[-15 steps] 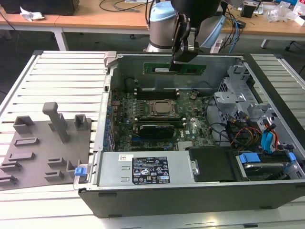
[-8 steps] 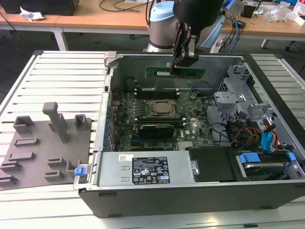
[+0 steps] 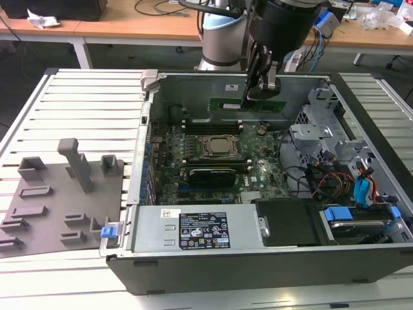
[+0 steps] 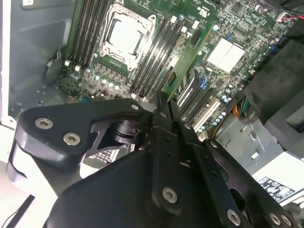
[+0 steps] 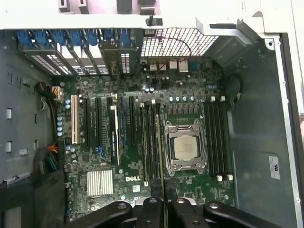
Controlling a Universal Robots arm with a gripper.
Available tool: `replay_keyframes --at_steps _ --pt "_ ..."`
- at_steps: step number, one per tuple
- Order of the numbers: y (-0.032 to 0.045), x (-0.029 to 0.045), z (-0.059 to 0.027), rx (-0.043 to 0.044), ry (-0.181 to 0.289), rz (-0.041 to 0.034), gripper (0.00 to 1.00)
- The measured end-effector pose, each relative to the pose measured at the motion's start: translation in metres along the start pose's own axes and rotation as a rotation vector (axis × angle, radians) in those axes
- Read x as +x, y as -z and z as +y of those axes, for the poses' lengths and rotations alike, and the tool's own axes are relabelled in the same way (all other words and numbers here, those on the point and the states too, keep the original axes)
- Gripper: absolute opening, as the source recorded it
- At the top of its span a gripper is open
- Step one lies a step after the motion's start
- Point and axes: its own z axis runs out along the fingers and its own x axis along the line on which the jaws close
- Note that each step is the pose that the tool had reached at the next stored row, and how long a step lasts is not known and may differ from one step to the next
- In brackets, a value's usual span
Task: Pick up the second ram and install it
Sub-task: 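Pick up the second ram and move it above second insertion slot, then insert the second ram into the second slot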
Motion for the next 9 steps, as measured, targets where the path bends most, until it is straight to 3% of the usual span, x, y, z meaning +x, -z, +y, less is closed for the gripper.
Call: replay_keyframes --at_steps 9 --pt "-0.0019 0.0001 -0.0024 -0.0011 0.000 0.0002 0.14"
